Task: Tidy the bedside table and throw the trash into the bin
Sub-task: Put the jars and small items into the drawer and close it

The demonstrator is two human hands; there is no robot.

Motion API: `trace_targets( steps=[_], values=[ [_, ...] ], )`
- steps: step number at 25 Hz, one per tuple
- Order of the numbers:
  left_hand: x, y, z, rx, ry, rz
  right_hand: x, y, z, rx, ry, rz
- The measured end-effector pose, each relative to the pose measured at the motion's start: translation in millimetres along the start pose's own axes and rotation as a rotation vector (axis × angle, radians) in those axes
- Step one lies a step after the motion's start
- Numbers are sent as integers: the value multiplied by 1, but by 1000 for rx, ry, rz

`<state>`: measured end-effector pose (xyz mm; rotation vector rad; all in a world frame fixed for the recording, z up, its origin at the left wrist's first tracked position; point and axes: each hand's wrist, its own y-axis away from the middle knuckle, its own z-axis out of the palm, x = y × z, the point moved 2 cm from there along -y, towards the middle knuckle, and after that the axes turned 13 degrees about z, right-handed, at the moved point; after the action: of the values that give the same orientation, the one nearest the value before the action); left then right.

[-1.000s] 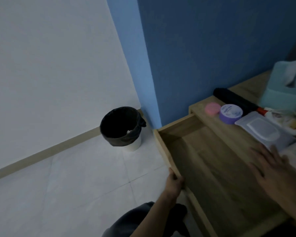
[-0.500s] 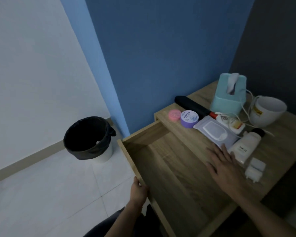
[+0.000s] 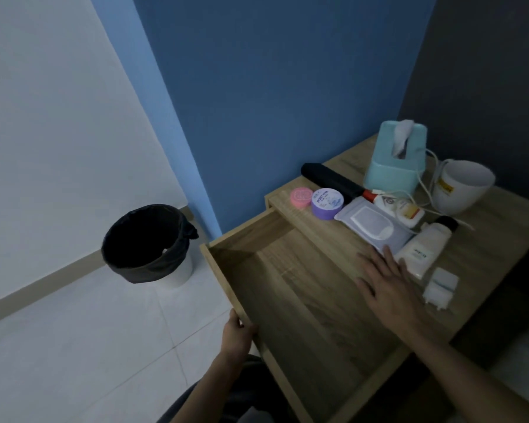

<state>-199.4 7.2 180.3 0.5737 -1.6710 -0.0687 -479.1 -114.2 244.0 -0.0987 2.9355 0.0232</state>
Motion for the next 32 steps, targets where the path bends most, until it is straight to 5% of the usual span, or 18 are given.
trace_targets(
  steps=[18,23,28,32],
  values=[
    [18,12,8,96,-10,-86,2,0,2,3,4,-23],
    [75,18,33,344,-275,373,1,1,-3,-16,-64,-4],
    [153,-6,102,48,-522,653,10,0,-50,158,-443,57],
    [192,-34,163,-237,-596,753,48,-30,-76,192,-605,325]
  ],
)
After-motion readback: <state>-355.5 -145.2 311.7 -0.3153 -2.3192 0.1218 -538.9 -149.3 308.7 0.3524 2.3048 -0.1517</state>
